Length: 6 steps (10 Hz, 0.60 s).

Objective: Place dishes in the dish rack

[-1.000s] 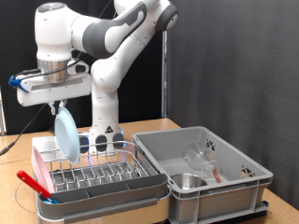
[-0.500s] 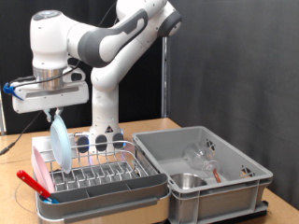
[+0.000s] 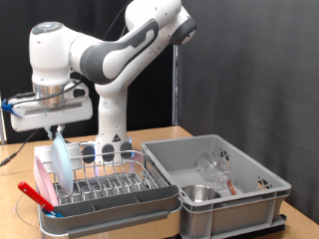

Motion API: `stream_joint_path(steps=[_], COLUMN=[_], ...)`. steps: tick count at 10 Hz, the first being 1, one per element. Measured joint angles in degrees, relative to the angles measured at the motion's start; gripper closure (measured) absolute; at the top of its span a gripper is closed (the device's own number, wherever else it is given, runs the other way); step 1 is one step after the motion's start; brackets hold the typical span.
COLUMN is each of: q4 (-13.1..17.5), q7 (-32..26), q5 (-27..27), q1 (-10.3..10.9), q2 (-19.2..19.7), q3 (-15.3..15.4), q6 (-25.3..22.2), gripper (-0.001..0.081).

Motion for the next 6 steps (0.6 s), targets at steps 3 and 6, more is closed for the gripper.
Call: stream_joint_path(steps=[3, 6], q4=[-0.16, -0.55], q7=[-0.32, -0.36], q5=[1.63, 4.25], q1=[-1.53, -3.13], q2=[-1.34, -2.91], q3=[2.55, 5.16], q6=[0.01, 0.98], gripper=[0.0789, 0.0789])
